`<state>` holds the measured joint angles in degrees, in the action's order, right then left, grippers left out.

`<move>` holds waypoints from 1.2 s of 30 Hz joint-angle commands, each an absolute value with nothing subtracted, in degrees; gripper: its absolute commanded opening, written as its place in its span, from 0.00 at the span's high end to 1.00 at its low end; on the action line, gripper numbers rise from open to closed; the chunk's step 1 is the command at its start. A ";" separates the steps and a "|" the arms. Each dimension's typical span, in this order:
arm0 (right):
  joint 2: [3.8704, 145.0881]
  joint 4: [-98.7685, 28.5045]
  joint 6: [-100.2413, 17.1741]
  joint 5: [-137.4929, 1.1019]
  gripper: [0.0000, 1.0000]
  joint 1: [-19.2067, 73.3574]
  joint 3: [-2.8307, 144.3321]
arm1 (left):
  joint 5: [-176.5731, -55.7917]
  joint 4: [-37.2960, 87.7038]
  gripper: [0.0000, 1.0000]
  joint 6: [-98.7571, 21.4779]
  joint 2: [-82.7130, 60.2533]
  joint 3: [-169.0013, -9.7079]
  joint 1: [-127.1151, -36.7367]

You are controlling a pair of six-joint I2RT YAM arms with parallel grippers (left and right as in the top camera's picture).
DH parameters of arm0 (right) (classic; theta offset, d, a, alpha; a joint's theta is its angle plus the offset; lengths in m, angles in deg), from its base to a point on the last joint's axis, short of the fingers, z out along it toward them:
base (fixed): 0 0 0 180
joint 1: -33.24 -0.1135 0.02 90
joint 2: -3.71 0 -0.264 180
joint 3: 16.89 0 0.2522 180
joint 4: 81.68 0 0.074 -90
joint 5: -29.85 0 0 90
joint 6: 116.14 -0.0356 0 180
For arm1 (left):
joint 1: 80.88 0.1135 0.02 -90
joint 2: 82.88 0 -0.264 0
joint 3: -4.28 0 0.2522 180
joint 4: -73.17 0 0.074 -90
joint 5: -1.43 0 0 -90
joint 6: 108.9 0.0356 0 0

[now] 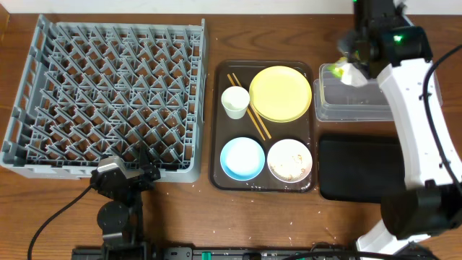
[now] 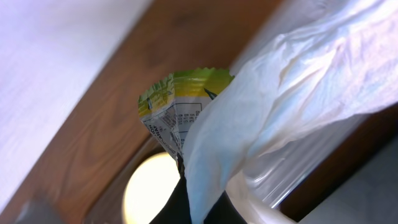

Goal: Sort waste into correct bins and load items into the dishwasher
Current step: 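Carry the wrapper and tissue with right gripper into the clear bin, then move right gripper to the pink bowl and grasp its rim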

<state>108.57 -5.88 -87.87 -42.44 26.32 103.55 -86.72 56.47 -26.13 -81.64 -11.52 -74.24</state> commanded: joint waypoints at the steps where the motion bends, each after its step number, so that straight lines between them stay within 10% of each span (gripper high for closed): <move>1: 113.37 -6.12 -101.29 -39.57 0.99 29.03 99.35 | -86.41 55.46 0.07 -25.34 -81.77 -9.71 -74.42; 5: 117.02 -8.15 -102.19 -39.81 0.92 30.39 96.51 | -86.41 55.44 0.07 -25.34 -81.77 -9.71 -74.42; 13: 115.01 -17.07 -79.00 -42.15 0.16 30.65 99.18 | -86.41 55.44 0.07 -25.34 -81.77 -9.71 -74.42; 20: 104.61 -14.34 -47.00 -67.55 0.01 28.24 103.79 | -86.41 55.44 0.07 -25.34 -81.77 -9.71 -74.42; 28: 102.62 8.77 -46.30 -72.01 0.01 14.74 101.12 | -86.41 55.44 0.07 -25.34 -81.77 -9.71 -74.42; 36: 104.17 3.22 -50.17 -69.23 0.13 1.05 84.03 | -86.41 55.44 0.07 -25.34 -81.77 -9.71 -74.42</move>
<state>104.17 4.66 -48.66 -70.22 4.01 89.08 -86.74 56.47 -26.10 -81.64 -11.50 -74.24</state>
